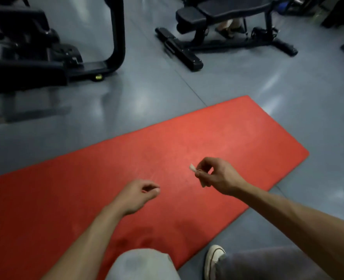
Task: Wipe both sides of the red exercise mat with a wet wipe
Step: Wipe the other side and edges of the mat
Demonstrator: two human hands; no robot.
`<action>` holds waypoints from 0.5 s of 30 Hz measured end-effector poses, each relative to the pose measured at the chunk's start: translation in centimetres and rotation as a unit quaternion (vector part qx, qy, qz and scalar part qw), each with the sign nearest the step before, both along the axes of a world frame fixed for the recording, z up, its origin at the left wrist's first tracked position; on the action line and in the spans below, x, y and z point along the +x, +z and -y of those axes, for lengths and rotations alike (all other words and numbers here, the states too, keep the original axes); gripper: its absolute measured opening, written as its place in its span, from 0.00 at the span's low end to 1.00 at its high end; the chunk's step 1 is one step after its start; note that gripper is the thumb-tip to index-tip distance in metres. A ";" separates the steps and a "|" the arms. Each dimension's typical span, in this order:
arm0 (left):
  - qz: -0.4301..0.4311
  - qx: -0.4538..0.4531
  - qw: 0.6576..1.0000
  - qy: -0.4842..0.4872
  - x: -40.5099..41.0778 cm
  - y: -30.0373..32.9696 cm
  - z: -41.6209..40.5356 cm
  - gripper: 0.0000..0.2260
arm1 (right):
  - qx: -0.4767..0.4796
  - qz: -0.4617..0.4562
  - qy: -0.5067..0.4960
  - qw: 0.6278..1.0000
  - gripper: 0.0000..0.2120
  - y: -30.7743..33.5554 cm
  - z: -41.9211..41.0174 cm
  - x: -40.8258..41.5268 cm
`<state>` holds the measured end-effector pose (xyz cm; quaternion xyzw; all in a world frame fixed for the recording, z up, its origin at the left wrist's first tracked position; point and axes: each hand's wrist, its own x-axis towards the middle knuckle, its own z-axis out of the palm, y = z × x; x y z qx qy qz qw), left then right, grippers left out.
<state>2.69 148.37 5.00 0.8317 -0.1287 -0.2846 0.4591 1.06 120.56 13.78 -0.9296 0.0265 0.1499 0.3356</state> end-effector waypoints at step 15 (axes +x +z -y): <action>-0.002 -0.153 0.988 0.019 0.7 11.8 13.6 0.04 | 0.302 -0.148 -0.065 0.940 0.10 8.2 5.2 1.0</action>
